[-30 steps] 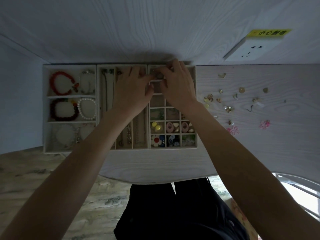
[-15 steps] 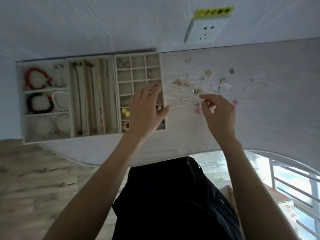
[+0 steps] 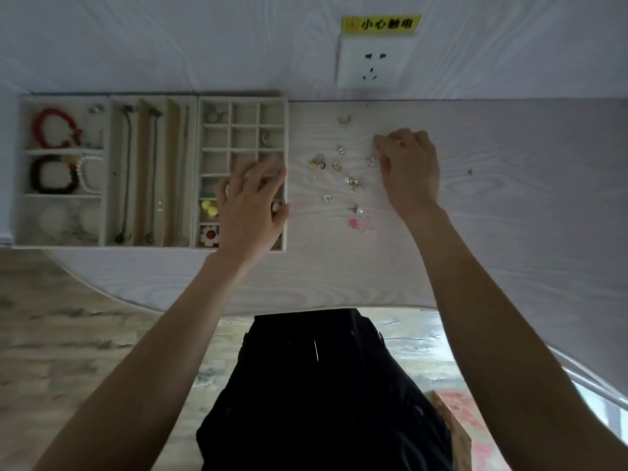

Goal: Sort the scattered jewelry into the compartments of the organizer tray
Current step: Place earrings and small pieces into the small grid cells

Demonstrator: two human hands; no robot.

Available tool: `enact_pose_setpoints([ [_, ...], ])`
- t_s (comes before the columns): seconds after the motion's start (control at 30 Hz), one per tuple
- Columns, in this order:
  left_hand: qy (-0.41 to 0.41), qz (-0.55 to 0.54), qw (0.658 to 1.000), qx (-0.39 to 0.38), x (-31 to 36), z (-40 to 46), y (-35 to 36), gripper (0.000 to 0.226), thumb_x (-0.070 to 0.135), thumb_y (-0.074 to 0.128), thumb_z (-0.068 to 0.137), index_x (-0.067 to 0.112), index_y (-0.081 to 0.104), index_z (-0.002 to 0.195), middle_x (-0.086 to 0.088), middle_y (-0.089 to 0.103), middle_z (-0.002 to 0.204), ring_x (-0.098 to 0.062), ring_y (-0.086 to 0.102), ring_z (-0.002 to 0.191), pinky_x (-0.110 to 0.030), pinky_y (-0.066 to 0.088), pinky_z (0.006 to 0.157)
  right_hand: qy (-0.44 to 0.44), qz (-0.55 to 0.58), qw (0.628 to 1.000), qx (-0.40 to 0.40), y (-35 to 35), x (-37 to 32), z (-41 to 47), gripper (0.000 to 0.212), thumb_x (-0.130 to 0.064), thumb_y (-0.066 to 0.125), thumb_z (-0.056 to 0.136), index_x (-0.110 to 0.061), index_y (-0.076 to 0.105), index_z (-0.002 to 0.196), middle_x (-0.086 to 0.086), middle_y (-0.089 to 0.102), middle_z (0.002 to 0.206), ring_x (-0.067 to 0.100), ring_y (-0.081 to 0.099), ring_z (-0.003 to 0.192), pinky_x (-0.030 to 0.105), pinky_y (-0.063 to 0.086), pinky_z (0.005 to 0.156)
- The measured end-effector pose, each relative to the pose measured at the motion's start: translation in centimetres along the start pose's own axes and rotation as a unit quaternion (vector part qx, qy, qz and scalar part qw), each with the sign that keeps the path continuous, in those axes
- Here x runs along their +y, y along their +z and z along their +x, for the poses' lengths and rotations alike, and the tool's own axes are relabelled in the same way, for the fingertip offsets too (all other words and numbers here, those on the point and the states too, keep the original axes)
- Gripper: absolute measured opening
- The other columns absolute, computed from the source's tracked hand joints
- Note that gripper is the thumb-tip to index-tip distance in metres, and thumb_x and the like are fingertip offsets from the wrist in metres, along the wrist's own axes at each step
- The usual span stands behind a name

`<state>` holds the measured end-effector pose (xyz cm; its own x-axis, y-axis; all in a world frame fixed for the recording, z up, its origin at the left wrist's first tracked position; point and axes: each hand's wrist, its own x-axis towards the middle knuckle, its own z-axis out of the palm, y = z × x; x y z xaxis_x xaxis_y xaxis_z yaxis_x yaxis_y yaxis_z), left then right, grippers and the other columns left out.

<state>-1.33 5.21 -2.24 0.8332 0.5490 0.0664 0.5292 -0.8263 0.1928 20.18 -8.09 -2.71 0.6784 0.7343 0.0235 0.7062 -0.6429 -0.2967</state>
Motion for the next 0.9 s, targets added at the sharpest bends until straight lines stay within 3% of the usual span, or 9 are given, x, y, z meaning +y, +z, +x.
enact_pose_setpoints([
  [0.07, -0.010, -0.005, 1.000, -0.001, 0.1, -0.1, 0.1, 0.048, 0.031, 0.069, 0.081, 0.019, 0.060, 0.126, -0.004, 0.051, 0.138, -0.029, 0.038, 0.126, -0.046, 0.029, 0.098, -0.016, 0.003, 1.000, -0.009, 0.0, 0.0, 0.0, 0.028, -0.009, 0.047, 0.095, -0.012, 0.065, 0.115, 0.009, 0.061, 0.113, 0.030, 0.048, 0.106, 0.029, 0.026, 0.083],
  [0.23, -0.037, -0.003, 0.999, -0.005, 0.5, -0.2, -0.1, 0.047, 0.038, 0.056, 0.082, 0.022, 0.060, 0.126, -0.002, 0.049, 0.141, -0.028, 0.038, 0.126, -0.047, 0.030, 0.096, -0.016, 0.039, 0.999, 0.010, 0.4, -0.2, -1.5, 0.016, -0.008, 0.055, 0.089, -0.006, 0.069, 0.096, 0.014, 0.063, 0.096, 0.033, 0.054, 0.093, 0.034, 0.038, 0.076],
  [0.5, -0.058, -0.030, 0.997, -0.033, 1.0, -0.2, -0.4, 0.047, 0.032, 0.066, 0.083, 0.022, 0.058, 0.128, -0.001, 0.044, 0.145, -0.032, 0.037, 0.129, -0.047, 0.029, 0.096, 0.023, 0.064, 0.997, -0.021, -0.7, -1.0, -1.9, 0.013, -0.015, 0.055, 0.092, -0.008, 0.061, 0.102, 0.011, 0.061, 0.097, 0.026, 0.055, 0.092, 0.026, 0.032, 0.069],
  [0.6, -0.051, -0.068, 0.996, -0.013, 0.4, -0.3, -0.5, 0.044, 0.033, 0.064, 0.086, 0.018, 0.058, 0.127, -0.005, 0.050, 0.138, -0.031, 0.042, 0.124, -0.047, 0.034, 0.096, 0.044, 0.188, 0.981, -0.001, -1.6, -2.9, -2.0, 0.007, -0.010, 0.059, 0.088, -0.011, 0.061, 0.095, 0.002, 0.064, 0.091, 0.016, 0.061, 0.081, 0.028, 0.049, 0.072],
  [0.67, -0.056, -0.123, 0.991, 0.014, -0.4, -0.5, -1.0, 0.040, 0.035, 0.055, 0.091, 0.014, 0.059, 0.125, -0.008, 0.056, 0.129, -0.031, 0.049, 0.118, -0.046, 0.040, 0.096, 0.066, 0.289, 0.955, -0.003, -2.2, -4.8, -2.0, 0.011, -0.004, 0.064, 0.084, -0.014, 0.061, 0.087, -0.002, 0.066, 0.087, 0.008, 0.064, 0.075, 0.021, 0.053, 0.070],
  [0.8, -0.149, -0.218, 0.962, 0.066, -4.4, -0.8, -2.9, 0.034, 0.026, 0.053, 0.095, 0.012, 0.058, 0.125, -0.008, 0.056, 0.123, -0.024, 0.055, 0.108, -0.035, 0.045, 0.091, 0.040, 0.337, 0.940, -0.021, -1.4, -10.1, -0.2, 0.013, -0.002, 0.067, 0.079, -0.014, 0.061, 0.080, -0.003, 0.069, 0.081, 0.002, 0.064, 0.071, 0.018, 0.053, 0.067],
  [0.9, -0.225, -0.238, 0.943, 0.056, -7.7, -0.5, -3.7, 0.036, 0.025, 0.057, 0.095, 0.015, 0.054, 0.129, -0.007, 0.056, 0.119, -0.021, 0.057, 0.101, -0.032, 0.048, 0.087, -0.016, 0.293, 0.955, -0.032, 0.1, -13.4, 1.6, 0.012, -0.008, 0.064, 0.083, -0.016, 0.070, 0.090, -0.002, 0.071, 0.081, -0.001, 0.060, 0.068, 0.016, 0.052, 0.069],
])
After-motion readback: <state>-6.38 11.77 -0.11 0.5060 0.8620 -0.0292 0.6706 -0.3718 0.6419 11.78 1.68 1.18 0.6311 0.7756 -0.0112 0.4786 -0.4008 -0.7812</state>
